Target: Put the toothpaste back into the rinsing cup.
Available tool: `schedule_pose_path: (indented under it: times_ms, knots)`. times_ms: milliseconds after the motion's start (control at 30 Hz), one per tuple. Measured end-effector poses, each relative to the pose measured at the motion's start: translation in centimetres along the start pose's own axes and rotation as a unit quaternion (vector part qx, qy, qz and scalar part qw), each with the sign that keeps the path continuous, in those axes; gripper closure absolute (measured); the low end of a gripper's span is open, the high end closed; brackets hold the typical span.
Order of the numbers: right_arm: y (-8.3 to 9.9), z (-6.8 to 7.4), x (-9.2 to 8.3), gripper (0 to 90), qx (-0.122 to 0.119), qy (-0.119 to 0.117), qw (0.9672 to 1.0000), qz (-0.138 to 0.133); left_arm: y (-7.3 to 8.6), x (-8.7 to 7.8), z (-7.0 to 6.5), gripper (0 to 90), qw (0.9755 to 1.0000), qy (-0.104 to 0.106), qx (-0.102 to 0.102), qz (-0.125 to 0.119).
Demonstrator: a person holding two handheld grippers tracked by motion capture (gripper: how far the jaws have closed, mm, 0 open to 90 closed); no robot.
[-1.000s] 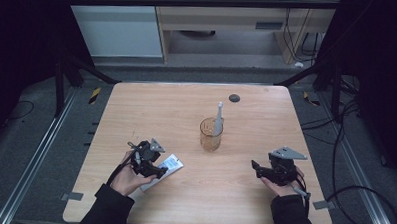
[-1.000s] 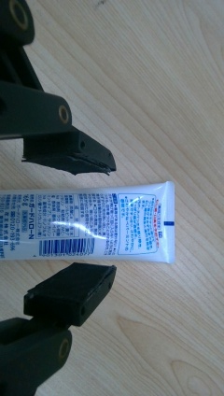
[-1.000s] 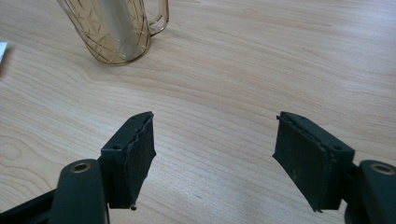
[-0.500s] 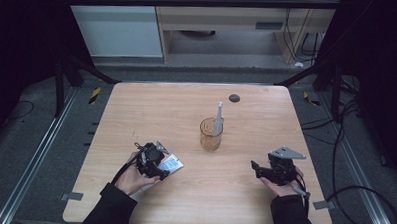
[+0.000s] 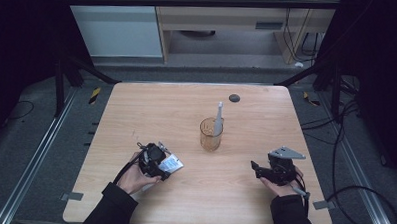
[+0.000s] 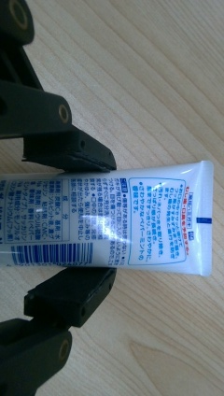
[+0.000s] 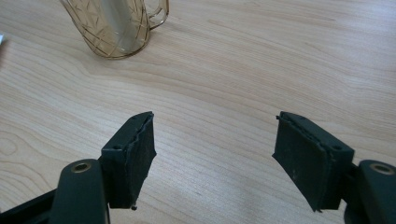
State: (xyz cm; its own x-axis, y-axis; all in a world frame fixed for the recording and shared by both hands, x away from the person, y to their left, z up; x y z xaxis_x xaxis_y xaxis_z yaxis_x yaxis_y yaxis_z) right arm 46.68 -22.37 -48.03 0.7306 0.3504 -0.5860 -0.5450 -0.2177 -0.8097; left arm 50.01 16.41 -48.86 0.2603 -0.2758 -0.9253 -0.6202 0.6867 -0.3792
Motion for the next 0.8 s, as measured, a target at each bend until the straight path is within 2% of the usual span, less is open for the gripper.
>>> schedule_pose_path:
  times_ms: [167,267,400,600,733,800]
  knots:
    - [0.0,0.0,0.0,28.8,0.000,0.000,1.0000,0.000,0.0,-0.3,0.1,50.2,1.0000,0.002,-0.008,-0.001]
    - [0.0,0.0,0.0,28.9,0.002,0.001,1.0000,0.001,0.0,-0.6,0.2,57.9,0.9997,0.008,-0.022,-0.011]
    - [0.1,0.0,0.0,29.1,0.003,0.000,1.0000,0.002,0.1,-0.9,0.3,65.8,0.9994,0.012,-0.027,-0.017]
    - [0.1,-0.2,-0.1,29.4,0.001,0.002,1.0000,0.000,0.4,-1.3,0.5,69.2,0.9990,0.009,-0.039,-0.019]
    - [0.1,-0.3,-0.1,29.6,0.002,0.003,1.0000,-0.002,0.6,-2.3,1.0,69.7,0.9979,0.003,-0.051,-0.040]
    - [0.1,-0.3,-0.2,29.6,0.003,0.003,1.0000,-0.002,0.6,-3.3,1.1,69.8,0.9968,-0.001,-0.054,-0.058]
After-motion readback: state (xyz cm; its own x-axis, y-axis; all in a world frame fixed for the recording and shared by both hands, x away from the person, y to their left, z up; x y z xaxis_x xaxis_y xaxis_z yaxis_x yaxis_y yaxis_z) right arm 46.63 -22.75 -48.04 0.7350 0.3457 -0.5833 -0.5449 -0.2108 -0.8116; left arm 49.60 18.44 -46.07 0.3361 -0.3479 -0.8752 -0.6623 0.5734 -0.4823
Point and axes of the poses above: each handheld gripper's, and its own axes: x roughly forward along the jaws, y roughly out of its underside, z roughly to its left, the point moved 2 cm from there along x, roughly forward along the jaws, and after that the axes turned 1 degree about -z, right-handed, at the moved point
